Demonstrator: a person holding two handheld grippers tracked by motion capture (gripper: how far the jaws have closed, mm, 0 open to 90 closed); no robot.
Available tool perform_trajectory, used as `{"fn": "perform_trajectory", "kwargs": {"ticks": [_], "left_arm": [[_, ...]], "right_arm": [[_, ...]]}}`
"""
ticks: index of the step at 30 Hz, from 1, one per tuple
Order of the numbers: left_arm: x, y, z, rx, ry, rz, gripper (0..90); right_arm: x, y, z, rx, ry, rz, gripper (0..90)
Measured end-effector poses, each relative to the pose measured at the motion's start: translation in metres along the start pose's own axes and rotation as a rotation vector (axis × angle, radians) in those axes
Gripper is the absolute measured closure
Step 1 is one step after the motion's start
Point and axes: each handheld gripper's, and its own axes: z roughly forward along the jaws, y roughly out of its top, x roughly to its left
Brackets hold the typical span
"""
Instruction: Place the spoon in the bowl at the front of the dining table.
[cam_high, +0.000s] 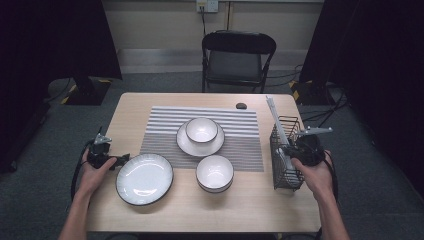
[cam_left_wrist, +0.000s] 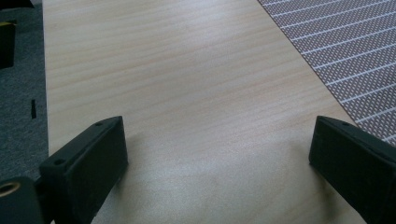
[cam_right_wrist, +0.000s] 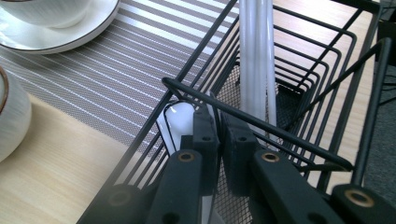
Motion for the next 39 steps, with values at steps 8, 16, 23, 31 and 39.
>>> {"fn": "perform_trajectory", "kwargs": {"ticks": [8,16,23,31,39], "left_arm": [[0.000,0.000,0.000,0.000,0.000,0.000,3.8],[0.000,0.000,0.000,0.000,0.000,0.000,3.8],[0.000,0.000,0.000,0.000,0.000,0.000,3.8],[0.000,0.000,0.000,0.000,0.000,0.000,3.8],[0.000,0.000,0.000,0.000,0.000,0.000,3.8]], "right_arm": [[-0.006,-0.006,-0.006,-0.054,0.027,0.005,85.8],[-0.008,-0.009,-0.012,-0.083,0.048,-0.002,85.9],[-0.008,-0.011,-0.013,-0.094,0.062,-0.017,85.9],[-0.008,-0.012,-0.020,-0.101,0.089,-0.041,85.7],[-0.012,-0.014,-0.037,-0.203,0.086,-0.002,86.1]]}}
